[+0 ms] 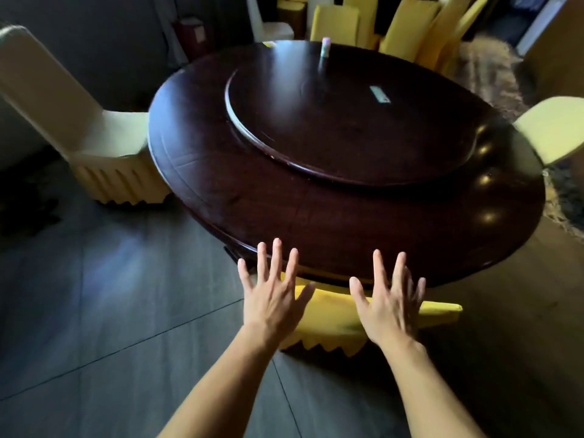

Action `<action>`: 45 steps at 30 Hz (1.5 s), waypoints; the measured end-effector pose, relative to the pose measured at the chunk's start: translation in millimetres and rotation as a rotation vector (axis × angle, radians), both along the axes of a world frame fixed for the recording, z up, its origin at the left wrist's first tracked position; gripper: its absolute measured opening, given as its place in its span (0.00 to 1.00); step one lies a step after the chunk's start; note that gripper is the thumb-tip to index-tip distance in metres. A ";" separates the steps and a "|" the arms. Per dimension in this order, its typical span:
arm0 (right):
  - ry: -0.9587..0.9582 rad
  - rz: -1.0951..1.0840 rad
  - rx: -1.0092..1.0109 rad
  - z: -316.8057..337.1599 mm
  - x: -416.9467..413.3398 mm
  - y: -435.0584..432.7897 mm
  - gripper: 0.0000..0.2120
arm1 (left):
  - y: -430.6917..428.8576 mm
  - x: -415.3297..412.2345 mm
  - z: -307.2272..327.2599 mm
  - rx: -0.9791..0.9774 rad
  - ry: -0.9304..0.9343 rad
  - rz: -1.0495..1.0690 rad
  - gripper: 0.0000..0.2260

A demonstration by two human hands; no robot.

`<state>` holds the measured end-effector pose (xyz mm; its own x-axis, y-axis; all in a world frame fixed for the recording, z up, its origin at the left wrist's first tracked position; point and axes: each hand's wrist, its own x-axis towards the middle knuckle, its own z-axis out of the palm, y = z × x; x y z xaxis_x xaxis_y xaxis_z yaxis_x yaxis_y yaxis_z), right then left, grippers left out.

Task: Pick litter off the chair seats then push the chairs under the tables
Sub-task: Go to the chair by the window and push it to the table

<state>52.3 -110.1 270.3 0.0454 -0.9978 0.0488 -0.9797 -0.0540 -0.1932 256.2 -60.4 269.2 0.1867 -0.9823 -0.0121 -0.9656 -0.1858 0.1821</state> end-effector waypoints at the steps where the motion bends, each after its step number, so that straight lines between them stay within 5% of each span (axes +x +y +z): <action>1: -0.026 0.018 -0.020 7.5 11.9 -0.4 0.37 | 2.7 14.1 8.0 0.012 -0.015 0.011 0.37; 17: -0.035 0.464 0.069 48.1 180.1 -106.0 0.38 | -17.8 149.1 49.0 -0.080 0.006 0.278 0.37; 32: 0.010 0.885 0.132 62.8 411.3 -144.5 0.40 | 1.8 309.8 64.9 -0.026 -0.012 0.810 0.35; 45: -0.054 0.829 0.127 82.4 674.6 -118.0 0.40 | 42.2 568.0 75.7 0.031 0.001 0.853 0.36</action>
